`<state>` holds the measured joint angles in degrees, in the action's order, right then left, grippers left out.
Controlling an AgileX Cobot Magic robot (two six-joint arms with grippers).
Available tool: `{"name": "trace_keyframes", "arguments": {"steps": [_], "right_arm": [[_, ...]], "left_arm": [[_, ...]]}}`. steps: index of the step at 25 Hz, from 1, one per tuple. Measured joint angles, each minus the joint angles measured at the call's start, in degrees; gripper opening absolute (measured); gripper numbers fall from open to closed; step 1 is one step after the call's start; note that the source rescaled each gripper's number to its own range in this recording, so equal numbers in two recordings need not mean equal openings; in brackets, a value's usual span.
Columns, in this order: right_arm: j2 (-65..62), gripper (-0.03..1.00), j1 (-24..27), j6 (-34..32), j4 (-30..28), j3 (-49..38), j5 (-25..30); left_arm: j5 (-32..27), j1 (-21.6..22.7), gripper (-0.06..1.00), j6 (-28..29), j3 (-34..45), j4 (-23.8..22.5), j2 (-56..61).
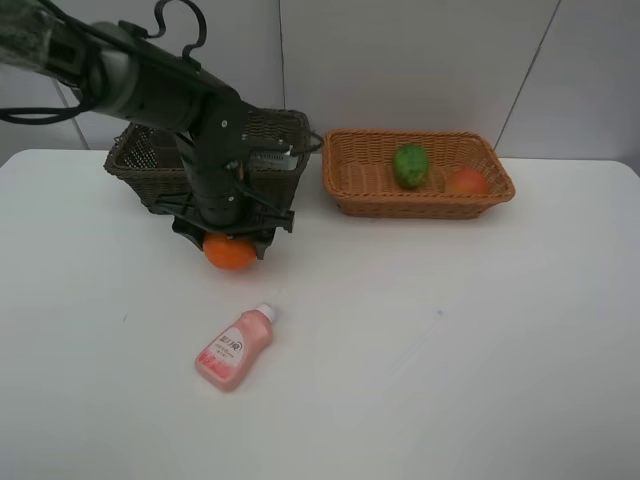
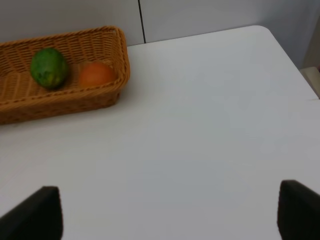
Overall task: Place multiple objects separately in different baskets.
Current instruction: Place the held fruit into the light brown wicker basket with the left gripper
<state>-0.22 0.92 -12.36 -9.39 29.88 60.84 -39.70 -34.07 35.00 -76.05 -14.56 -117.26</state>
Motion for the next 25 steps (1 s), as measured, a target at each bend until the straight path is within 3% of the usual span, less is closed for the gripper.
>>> {"name": "trace_keyframes", "arguments": {"steps": [6, 13, 17, 20, 25], "right_arm": [[0.0, 0.87, 0.0, 0.0, 0.1, 0.0, 0.0], [0.0, 0.87, 0.0, 0.0, 0.1, 0.0, 0.0], [0.0, 0.87, 0.0, 0.0, 0.1, 0.0, 0.0], [0.0, 0.87, 0.0, 0.0, 0.1, 0.0, 0.0], [0.0, 0.87, 0.0, 0.0, 0.1, 0.0, 0.0]], "left_arm": [[-4.3, -4.6, 0.90, -12.7, -10.7, 4.1, 1.3], [-4.3, -7.2, 0.90, -16.2, -28.3, 5.8, -5.8], [1.7, -7.8, 0.90, -16.3, -34.8, 5.3, -10.5], [9.5, -7.8, 0.90, -16.3, -35.6, 3.8, -13.1], [17.1, -7.8, 0.90, -16.3, -35.6, 1.0, -17.2]]}}
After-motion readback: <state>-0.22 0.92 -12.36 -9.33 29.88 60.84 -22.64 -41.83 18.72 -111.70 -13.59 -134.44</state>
